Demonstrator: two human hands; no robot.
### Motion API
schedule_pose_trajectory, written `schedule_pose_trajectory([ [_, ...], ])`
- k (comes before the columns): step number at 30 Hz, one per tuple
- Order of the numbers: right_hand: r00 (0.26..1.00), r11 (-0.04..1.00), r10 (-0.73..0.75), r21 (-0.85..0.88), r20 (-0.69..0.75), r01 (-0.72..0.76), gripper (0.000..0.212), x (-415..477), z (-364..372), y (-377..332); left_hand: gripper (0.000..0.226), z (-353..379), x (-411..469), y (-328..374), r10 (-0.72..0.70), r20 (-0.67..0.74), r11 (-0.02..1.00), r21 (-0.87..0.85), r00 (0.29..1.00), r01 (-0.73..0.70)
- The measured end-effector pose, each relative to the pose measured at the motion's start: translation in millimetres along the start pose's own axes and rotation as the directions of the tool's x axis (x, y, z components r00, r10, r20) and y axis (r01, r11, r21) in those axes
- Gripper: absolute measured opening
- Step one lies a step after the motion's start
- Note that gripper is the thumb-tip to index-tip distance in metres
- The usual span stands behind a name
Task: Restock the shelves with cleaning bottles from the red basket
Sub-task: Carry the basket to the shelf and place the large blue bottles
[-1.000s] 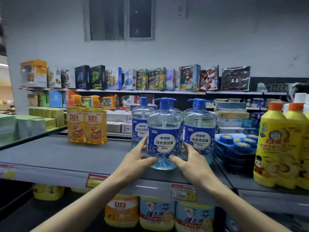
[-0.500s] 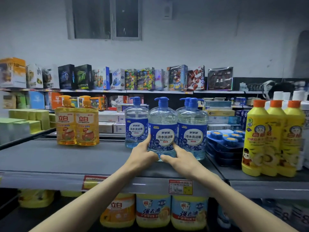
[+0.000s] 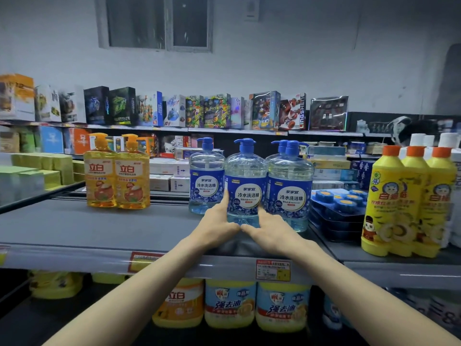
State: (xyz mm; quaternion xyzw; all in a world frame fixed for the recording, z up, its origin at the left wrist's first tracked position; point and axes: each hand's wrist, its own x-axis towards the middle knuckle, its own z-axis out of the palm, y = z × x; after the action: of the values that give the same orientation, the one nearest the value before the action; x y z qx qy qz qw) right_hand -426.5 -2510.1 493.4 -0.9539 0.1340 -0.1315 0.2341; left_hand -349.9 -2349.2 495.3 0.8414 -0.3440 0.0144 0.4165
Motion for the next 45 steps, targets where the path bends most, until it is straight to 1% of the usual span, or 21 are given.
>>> schedule_pose_trajectory([
  [2, 1.000, 0.997, 0.016, -0.069, -0.017, -0.017, 0.082, -5.2, -2.0, -3.6, 0.113, 2.9, -1.4, 1.2, -0.014, 0.016, 0.997, 0.074, 1.000, 0.013],
  [4, 0.999, 0.988, 0.028, -0.149, -0.042, -0.034, 0.078, -12.2, -5.4, -5.7, 0.110, 5.6, -3.7, 2.6, -0.046, 0.023, 0.984, 0.171, 0.999, 0.042],
  [5, 0.998, 0.981, 0.028, -0.190, -0.055, -0.038, 0.072, -16.1, -8.0, -5.7, 0.103, 6.4, -5.7, 3.8, -0.054, 0.024, 0.976, 0.215, 0.998, 0.047],
  [7, 0.997, 0.963, 0.030, -0.264, -0.077, -0.049, 0.056, -25.6, -14.7, -3.9, 0.082, 6.1, -13.7, 8.2, -0.040, 0.001, 0.960, 0.278, 0.999, 0.038],
  [9, 0.994, 0.947, 0.034, -0.314, -0.102, -0.065, 0.049, -39.6, -23.3, -2.1, 0.059, 5.9, -23.3, 14.4, 0.001, -0.062, 0.951, 0.308, 0.998, 0.018],
  [11, 0.991, 0.938, 0.029, -0.338, -0.130, -0.072, 0.050, -56.9, -32.8, 1.0, 0.049, 6.2, -35.6, 25.6, 0.033, -0.105, 0.947, 0.323, 0.994, 0.003],
  [14, 0.985, 0.935, 0.036, -0.343, -0.169, -0.093, 0.049, -92.8, -48.3, 11.0, 0.042, 11.6, -56.1, 50.6, 0.056, -0.071, 0.934, 0.356, 0.996, -0.027],
  [17, 0.968, 0.936, 0.031, -0.332, -0.250, -0.115, 0.049, -134.0, -64.1, 29.8, 0.040, 25.2, -79.7, 79.6, 0.138, -0.074, 0.927, 0.362, 0.988, -0.102],
  [20, 0.945, 0.930, 0.066, -0.323, -0.319, -0.174, 0.045, -180.7, -81.1, 54.2, 0.042, 56.0, -109.1, 115.4, 0.216, -0.017, 0.890, 0.414, 0.976, -0.190],
  [22, 0.932, 0.912, 0.121, -0.332, -0.342, -0.240, 0.044, -215.3, -92.0, 77.4, 0.037, 89.1, -128.7, 140.0, 0.295, 0.019, 0.858, 0.435, 0.955, -0.274],
  [24, 0.921, 0.866, 0.209, -0.376, -0.329, -0.331, 0.043, -253.0, -100.6, 112.1, 0.034, 131.2, -147.8, 163.2, 0.349, 0.077, 0.832, 0.433, 0.934, -0.346],
  [27, 0.890, 0.805, 0.372, -0.387, -0.264, -0.451, 0.048, -317.4, -109.2, 173.3, 0.032, 204.9, -173.0, 192.3, 0.345, 0.226, 0.811, 0.417, 0.911, -0.411],
  [29, 0.848, 0.772, 0.474, -0.352, -0.237, -0.530, 0.045, -366.9, -113.8, 216.0, 0.032, 258.7, -192.3, 212.8, 0.324, 0.336, 0.802, 0.399, 0.885, -0.445],
  [32, 0.763, 0.698, 0.606, -0.309, -0.225, -0.646, 0.042, -445.2, -119.0, 282.2, 0.028, 340.4, -230.5, 249.0, 0.283, 0.483, 0.805, 0.350, 0.829, -0.479],
  [37, 0.602, 0.542, 0.764, -0.275, -0.233, -0.794, 0.042, -567.4, -127.4, 373.8, 0.025, 466.6, -303.6, 308.7, 0.274, 0.664, 0.791, 0.256, 0.696, -0.556],
  [41, 0.462, 0.416, 0.860, -0.227, -0.216, -0.881, 0.041, -651.3, -116.7, 430.3, 0.033, 557.3, -357.5, 339.4, 0.242, 0.790, 0.767, 0.199, 0.563, -0.610],
  [45, 0.311, 0.280, 0.933, -0.180, -0.182, -0.943, 0.043, -719.8, -97.3, 478.4, 0.044, 630.8, -399.1, 363.1, 0.208, 0.896, 0.725, 0.128, 0.393, -0.677],
])
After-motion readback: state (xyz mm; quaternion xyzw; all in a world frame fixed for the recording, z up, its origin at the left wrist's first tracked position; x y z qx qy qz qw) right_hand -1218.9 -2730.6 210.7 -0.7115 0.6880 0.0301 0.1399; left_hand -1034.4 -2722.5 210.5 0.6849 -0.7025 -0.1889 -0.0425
